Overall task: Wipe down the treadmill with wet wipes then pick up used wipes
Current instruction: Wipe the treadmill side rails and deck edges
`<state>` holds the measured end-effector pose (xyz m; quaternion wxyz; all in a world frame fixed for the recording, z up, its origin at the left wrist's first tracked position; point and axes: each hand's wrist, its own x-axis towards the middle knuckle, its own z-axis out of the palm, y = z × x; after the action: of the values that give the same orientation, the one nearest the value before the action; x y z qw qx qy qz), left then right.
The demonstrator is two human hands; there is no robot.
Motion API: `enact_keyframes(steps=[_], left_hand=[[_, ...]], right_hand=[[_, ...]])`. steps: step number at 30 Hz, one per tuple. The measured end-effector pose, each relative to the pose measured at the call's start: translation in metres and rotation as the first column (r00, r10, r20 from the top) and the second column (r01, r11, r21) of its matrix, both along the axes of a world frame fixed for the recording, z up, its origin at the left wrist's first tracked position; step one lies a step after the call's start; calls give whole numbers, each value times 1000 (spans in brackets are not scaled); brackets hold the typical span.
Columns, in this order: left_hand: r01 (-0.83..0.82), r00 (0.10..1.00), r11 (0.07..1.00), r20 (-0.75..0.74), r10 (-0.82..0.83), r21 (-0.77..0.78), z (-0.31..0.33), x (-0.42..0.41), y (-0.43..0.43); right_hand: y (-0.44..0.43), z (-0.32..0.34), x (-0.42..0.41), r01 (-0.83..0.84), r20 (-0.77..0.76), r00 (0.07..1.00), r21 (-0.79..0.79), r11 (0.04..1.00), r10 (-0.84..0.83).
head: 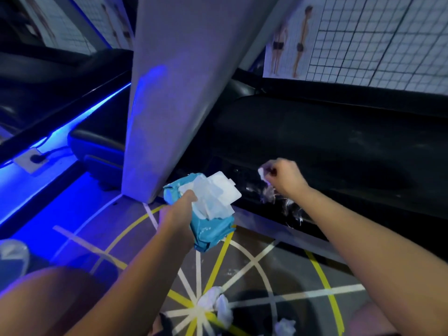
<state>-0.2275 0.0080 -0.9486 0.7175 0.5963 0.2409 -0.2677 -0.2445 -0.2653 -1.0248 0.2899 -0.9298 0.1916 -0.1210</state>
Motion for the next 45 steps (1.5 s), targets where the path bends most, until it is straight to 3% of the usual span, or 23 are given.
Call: enact_keyframes(steps=[3, 6, 8, 10, 13, 16, 18, 24, 29, 32, 35, 39, 45], left_hand=[[-52, 998, 996, 32, 50, 78, -7, 2, 15], [-64, 998, 986, 35, 59, 154, -11, 6, 29], [-58, 998, 977, 40, 51, 203, -11, 12, 36], [-44, 999, 973, 15, 42, 228, -12, 19, 40], [-31, 999, 970, 22, 26, 240, -18, 28, 42], [-51, 999, 974, 22, 47, 223, -24, 33, 36], [-65, 998, 980, 6, 65, 187, -27, 35, 31], [-38, 999, 991, 27, 35, 132, -31, 36, 12], [-32, 999, 999, 32, 31, 41, -33, 32, -5], [-8, 999, 998, 31, 6, 65, -27, 27, -9], [5, 1000, 997, 26, -7, 80, -23, 27, -6], [-13, 1000, 994, 24, 10, 108, -26, 30, 2], [-69, 998, 997, 13, 69, 32, -37, 35, 5]], right_hand=[[-2, -3, 9, 170, 14, 984, 269, 948, -180], [5, -11, 20, 200, 9, 972, 496, 845, -235], [10, -15, 27, 203, 11, 968, 555, 806, -251], [13, -24, 33, 177, -22, 982, 429, 886, -185], [16, -40, 30, -23, -91, 995, 75, 997, 30], [14, -46, 25, -277, -120, 958, -164, 947, 260], [16, -39, 21, -350, -182, 933, -263, 899, 310], [1, -19, 0, -323, -386, 898, -251, 912, 212], [-10, 7, -17, -263, -584, 807, -219, 940, 90], [-7, 11, -11, -163, -439, 896, -184, 969, 67], [7, 6, 4, -170, -286, 950, -143, 975, 124], [32, -21, 10, -289, -313, 921, -154, 945, 231], [16, -24, -17, -310, -266, 933, -256, 915, 242]])
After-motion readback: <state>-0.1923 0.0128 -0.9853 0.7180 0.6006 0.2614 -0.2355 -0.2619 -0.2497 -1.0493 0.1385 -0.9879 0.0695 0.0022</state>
